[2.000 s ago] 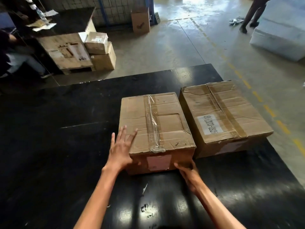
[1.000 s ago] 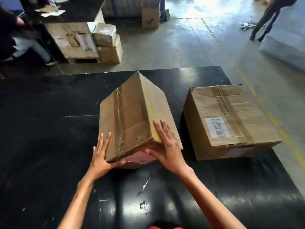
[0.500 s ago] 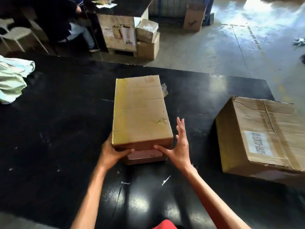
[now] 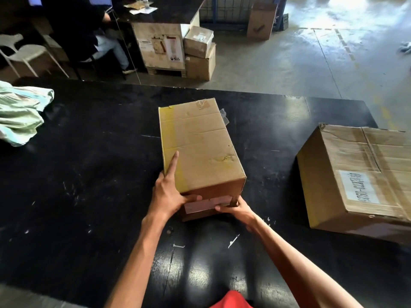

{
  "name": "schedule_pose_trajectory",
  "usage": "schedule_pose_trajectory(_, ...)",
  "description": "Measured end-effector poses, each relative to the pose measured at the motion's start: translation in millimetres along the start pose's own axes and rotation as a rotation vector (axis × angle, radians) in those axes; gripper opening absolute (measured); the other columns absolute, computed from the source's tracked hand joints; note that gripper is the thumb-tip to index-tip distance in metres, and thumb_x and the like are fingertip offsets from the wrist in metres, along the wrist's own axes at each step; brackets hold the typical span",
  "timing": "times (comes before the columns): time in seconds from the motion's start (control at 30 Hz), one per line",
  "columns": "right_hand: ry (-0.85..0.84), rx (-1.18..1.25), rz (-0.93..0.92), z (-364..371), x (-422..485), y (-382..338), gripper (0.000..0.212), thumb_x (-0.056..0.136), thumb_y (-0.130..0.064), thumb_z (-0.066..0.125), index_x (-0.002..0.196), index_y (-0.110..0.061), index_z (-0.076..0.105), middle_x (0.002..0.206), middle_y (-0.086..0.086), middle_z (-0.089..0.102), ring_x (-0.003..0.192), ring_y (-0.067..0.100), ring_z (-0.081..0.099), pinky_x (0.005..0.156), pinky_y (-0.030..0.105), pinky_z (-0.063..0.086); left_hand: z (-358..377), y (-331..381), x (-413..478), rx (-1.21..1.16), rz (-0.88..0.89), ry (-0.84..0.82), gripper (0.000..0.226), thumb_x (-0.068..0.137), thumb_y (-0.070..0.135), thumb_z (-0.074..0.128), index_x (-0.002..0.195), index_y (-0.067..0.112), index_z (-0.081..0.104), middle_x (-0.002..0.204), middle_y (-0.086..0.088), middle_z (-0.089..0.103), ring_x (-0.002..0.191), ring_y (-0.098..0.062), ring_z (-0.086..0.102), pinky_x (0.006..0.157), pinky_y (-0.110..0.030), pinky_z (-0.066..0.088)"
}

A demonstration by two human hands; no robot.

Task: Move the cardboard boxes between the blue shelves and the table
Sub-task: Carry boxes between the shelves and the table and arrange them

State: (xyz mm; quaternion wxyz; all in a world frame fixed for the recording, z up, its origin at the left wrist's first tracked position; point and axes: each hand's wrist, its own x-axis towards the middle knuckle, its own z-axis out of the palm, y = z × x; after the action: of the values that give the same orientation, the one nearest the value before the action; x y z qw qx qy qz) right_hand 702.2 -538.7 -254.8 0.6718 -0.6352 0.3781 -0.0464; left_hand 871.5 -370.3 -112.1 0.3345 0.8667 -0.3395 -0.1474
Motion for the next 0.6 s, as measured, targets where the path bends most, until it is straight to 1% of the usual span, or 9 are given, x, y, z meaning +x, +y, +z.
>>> schedule_pose_trajectory(0.03, 0.008, 0.03, 0.009, 1, -2, 1, 0.066, 0.072, -0.008, 0.091, 0.127, -0.02, 0.057, 0.112, -0.005, 0.075, 0.105, 0.012, 0.07, 0.08, 0.014, 0.053, -2, -4, 0, -0.001, 0.024, -0.002, 0.143, 0.048, 0.053, 0.096, 0.159, 0.047, 0.006, 0.137, -0.023, 0.054, 0.127, -0.04, 0.054, 0.105, -0.041, 0.046)
schedule_pose_trajectory(0.1, 0.015, 0.066, 0.003, 5, -3, 7, 0.071, 0.072, -0.009, 0.092, 0.131, -0.022, 0.056, 0.118, -0.003, 0.074, 0.112, 0.015, 0.069, 0.084, 0.016, 0.054, -9, -17, 1, -0.019, 0.066, -0.013, 0.14, 0.046, 0.06, 0.093, 0.158, 0.049, 0.01, 0.142, -0.019, 0.056, 0.129, -0.035, 0.056, 0.108, -0.037, 0.045)
schedule_pose_trajectory(0.2, 0.007, 0.068, -0.02, 10, -4, 7, 0.084, 0.067, -0.016, 0.096, 0.137, -0.029, 0.053, 0.124, -0.007, 0.072, 0.117, 0.01, 0.067, 0.095, 0.022, 0.053, -22, -35, -1, -0.115, 0.103, -0.032, 0.135, 0.046, 0.059, 0.093, 0.157, 0.048, 0.019, 0.15, -0.005, 0.054, 0.134, -0.017, 0.054, 0.112, -0.016, 0.035)
schedule_pose_trajectory(0.27, -0.015, 0.048, -0.048, 13, -3, 2, 0.093, 0.062, -0.021, 0.099, 0.139, -0.037, 0.05, 0.127, -0.011, 0.07, 0.118, 0.005, 0.065, 0.1, 0.022, 0.051, -32, -46, -7, -0.208, 0.11, -0.029, 0.131, 0.047, 0.05, 0.096, 0.157, 0.047, 0.024, 0.152, 0.005, 0.05, 0.135, -0.005, 0.051, 0.11, -0.007, 0.03)
schedule_pose_trajectory(0.33, -0.03, 0.029, -0.072, 17, -1, -2, 0.114, 0.054, -0.029, 0.102, 0.15, -0.035, 0.041, 0.136, -0.013, 0.064, 0.124, 0.003, 0.061, 0.107, 0.025, 0.047, -43, -58, -13, -0.275, 0.097, -0.018, 0.128, 0.049, 0.039, 0.098, 0.156, 0.044, 0.028, 0.153, 0.01, 0.048, 0.133, 0.003, 0.049, 0.111, -0.008, 0.03)
schedule_pose_trajectory(0.37, -0.03, 0.022, -0.071, 19, -1, -6, 0.125, 0.05, -0.035, 0.103, 0.155, -0.035, 0.035, 0.14, -0.014, 0.06, 0.127, 0.004, 0.058, 0.111, 0.029, 0.044, -49, -65, -15, -0.309, 0.083, -0.007, 0.126, 0.05, 0.034, 0.098, 0.156, 0.043, 0.029, 0.153, 0.012, 0.048, 0.131, 0.008, 0.048, 0.112, -0.01, 0.031)
schedule_pose_trajectory(0.43, -0.034, -0.012, -0.089, 23, 2, -13, 0.138, 0.044, -0.046, 0.102, 0.159, -0.035, 0.027, 0.146, -0.013, 0.054, 0.132, 0.007, 0.053, 0.116, 0.034, 0.039, -59, -80, -22, -0.366, 0.045, 0.012, 0.124, 0.051, 0.029, 0.097, 0.155, 0.043, 0.031, 0.152, 0.016, 0.047, 0.128, 0.019, 0.045, 0.115, -0.017, 0.032)
schedule_pose_trajectory(0.5, -0.039, -0.086, -0.11, 23, 1, -25, 0.14, 0.045, -0.05, 0.099, 0.161, -0.033, 0.022, 0.147, -0.011, 0.052, 0.133, 0.009, 0.051, 0.114, 0.027, 0.039, -63, -92, -27, -0.405, 0.012, 0.027, 0.123, 0.052, 0.037, 0.099, 0.154, 0.046, 0.031, 0.152, 0.02, 0.044, 0.129, 0.02, 0.043, 0.115, -0.018, 0.034)
schedule_pose_trajectory(0.6, 0.024, -0.211, -0.169, 4, -7, -36, 0.125, 0.061, -0.038, 0.098, 0.161, -0.028, 0.024, 0.139, -0.011, 0.055, 0.125, 0.004, 0.053, 0.09, 0.001, 0.038, -51, -94, -32, -0.489, -0.01, 0.056, 0.128, 0.044, 0.061, 0.093, 0.155, 0.045, 0.031, 0.143, 0.041, 0.045, 0.128, 0.021, 0.043, 0.104, -0.005, 0.037)
